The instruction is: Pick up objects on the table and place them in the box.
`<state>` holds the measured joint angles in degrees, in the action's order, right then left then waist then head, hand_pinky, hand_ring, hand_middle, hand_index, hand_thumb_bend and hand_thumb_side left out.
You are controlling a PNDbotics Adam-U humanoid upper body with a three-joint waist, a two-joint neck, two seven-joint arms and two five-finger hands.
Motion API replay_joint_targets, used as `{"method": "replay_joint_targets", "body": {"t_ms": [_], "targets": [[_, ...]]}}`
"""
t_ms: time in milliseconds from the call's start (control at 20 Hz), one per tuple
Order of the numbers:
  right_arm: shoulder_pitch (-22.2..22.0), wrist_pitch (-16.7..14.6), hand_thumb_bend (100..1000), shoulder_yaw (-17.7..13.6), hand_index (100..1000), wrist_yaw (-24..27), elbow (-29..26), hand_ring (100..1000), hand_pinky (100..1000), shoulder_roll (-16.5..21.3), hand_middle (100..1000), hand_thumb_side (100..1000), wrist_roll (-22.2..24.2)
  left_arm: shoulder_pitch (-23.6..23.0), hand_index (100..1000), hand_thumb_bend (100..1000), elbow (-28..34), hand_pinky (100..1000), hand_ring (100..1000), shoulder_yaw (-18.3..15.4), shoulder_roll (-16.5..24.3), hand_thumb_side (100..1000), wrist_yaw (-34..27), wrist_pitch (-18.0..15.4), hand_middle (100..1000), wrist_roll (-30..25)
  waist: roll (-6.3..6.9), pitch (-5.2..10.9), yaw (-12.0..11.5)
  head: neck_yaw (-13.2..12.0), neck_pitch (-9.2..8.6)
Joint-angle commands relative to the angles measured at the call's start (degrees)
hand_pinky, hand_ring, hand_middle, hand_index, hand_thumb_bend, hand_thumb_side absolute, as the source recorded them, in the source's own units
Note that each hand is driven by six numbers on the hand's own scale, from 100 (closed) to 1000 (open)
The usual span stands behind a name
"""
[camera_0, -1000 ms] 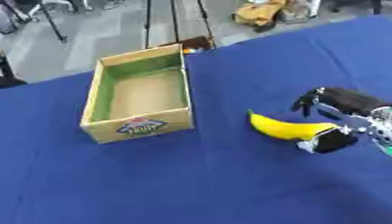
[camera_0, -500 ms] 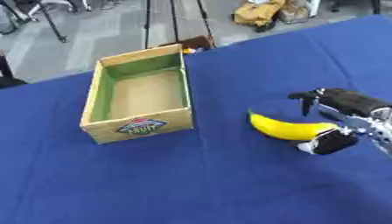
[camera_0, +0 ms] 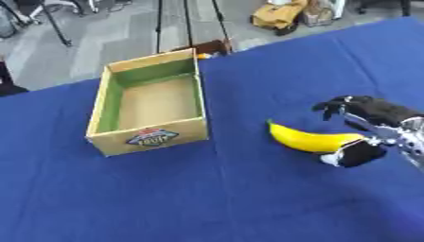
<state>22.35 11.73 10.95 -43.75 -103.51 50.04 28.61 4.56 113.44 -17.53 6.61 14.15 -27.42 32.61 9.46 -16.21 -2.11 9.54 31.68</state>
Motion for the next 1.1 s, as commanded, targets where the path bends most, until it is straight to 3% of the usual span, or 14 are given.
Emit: {"method": "replay_joint_targets", "body": {"t_ms": [50, 350, 1100], "targets": [[0.52, 0.17, 554, -0.91, 850, -0.2, -0.96, 952, 712, 0.83, 712, 476, -1.08, 0.24, 887, 142, 1.15, 372, 741, -0.51, 1.28, 978, -0.01, -0.03, 836, -0.13, -0.48, 1.01, -0.03, 0.08, -0.5], [0.79, 0.42, 548, -0.69, 820, -0.45, -1.03, 927, 698, 0.18, 600, 494, -2.77, 0.34, 887, 142, 1.15, 372, 741, -0.46, 1.26, 977, -0.06, -0.05, 836, -0.18, -0.54, 0.92, -0.27, 0.15, -0.68], [0.51, 1.06, 444, 0.7, 806, -0.15, 2.14, 912, 683, -1.29, 604, 392, -1.98, 0.72, 887, 141, 1.15, 371, 742, -0.39, 1.26, 978, -0.24, -0.07, 836, -0.35, -0.62, 0.68, -0.66, 1.31, -0.54]]}}
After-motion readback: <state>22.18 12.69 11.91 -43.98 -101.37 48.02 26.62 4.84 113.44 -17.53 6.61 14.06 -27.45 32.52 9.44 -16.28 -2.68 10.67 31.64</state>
